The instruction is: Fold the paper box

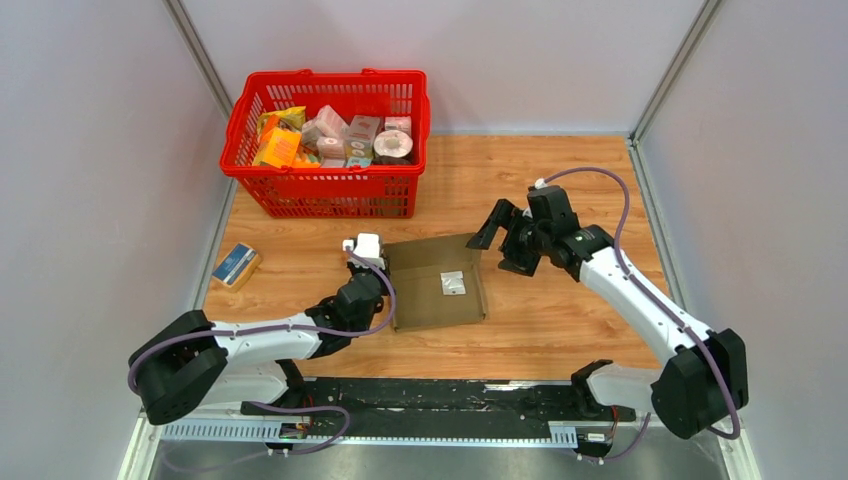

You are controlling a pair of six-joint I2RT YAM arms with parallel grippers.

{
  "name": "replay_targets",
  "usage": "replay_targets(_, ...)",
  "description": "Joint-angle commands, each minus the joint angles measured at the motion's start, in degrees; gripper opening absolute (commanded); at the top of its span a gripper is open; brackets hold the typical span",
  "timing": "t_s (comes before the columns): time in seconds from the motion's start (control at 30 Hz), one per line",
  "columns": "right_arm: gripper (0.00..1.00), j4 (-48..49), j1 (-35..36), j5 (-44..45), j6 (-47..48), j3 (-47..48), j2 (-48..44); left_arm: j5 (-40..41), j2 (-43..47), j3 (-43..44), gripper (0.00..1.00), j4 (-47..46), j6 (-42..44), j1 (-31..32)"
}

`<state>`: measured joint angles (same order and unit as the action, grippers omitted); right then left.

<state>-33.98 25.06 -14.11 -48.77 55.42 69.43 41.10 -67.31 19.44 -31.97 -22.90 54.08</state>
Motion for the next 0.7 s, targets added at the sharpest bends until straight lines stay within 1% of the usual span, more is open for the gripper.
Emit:
replay_targets(0.0,0.99,2.6,0.08,-2.41,-1.94,3.56,1.5,1.17,-1.59,2.09,0.0,-1.61,2.5,0.85)
replay_targets(0.13,0.99,0.5,-1.76,-1.8,-0.37,6.0,0.89,1.79,-1.78,2.09,0.0,-2.4,3.38,1.29)
replay_targets(0.23,1.0,1.1,-2.91,1.09,4.2,7.33,-2.01,1.96,-1.51,1.74,0.0,-2.57,3.82,1.37)
replay_targets(0.3,1.0,5.05,-3.08,-1.6,7.1,7.68,-1.58,1.96,-1.6,1.65,0.0,-2.75,3.91,1.29)
replay_targets(0.33,1.0,4.97,-3.26,-3.89,10.42,8.47,-0.27,2.23,-1.68,1.65,0.0,-3.01,3.91,1.37)
replay_targets(0.37,1.0,2.71,-3.52,-6.35,11.67,11.7,2.96,2.23,-1.77,1.56,0.0,-3.19,3.82,1.37)
replay_targets(0.4,1.0,1.56,-3.44,-7.59,14.29,12.95,4.56,2.14,-1.86,1.39,0.0,-3.54,3.82,1.37)
replay_targets(0.47,1.0,0.84,-3.44,-10.4,13.97,14.28,7.02,1.96,-1.95,1.3,0.0,-3.63,3.91,1.37)
replay_targets(0.53,1.0,3.99,-3.35,-11.64,10.48,12.09,7.3,1.88,-2.04,1.13,0.0,-3.98,3.91,1.46)
replay_targets(0.57,0.99,5.66,-3.26,-11.56,9.76,10.43,7.47,1.88,-2.12,1.12,0.0,-4.07,4.0,1.55)
replay_targets(0.63,0.98,5.76,-3.18,-11.29,8.53,9.8,7.91,1.79,-2.13,1.12,0.0,-4.42,4.17,1.55)
replay_targets(0.67,0.96,5.5,-2.91,-11.12,8.26,9.36,8.44,1.79,-2.3,1.04,0.0,-4.51,4.17,1.64)
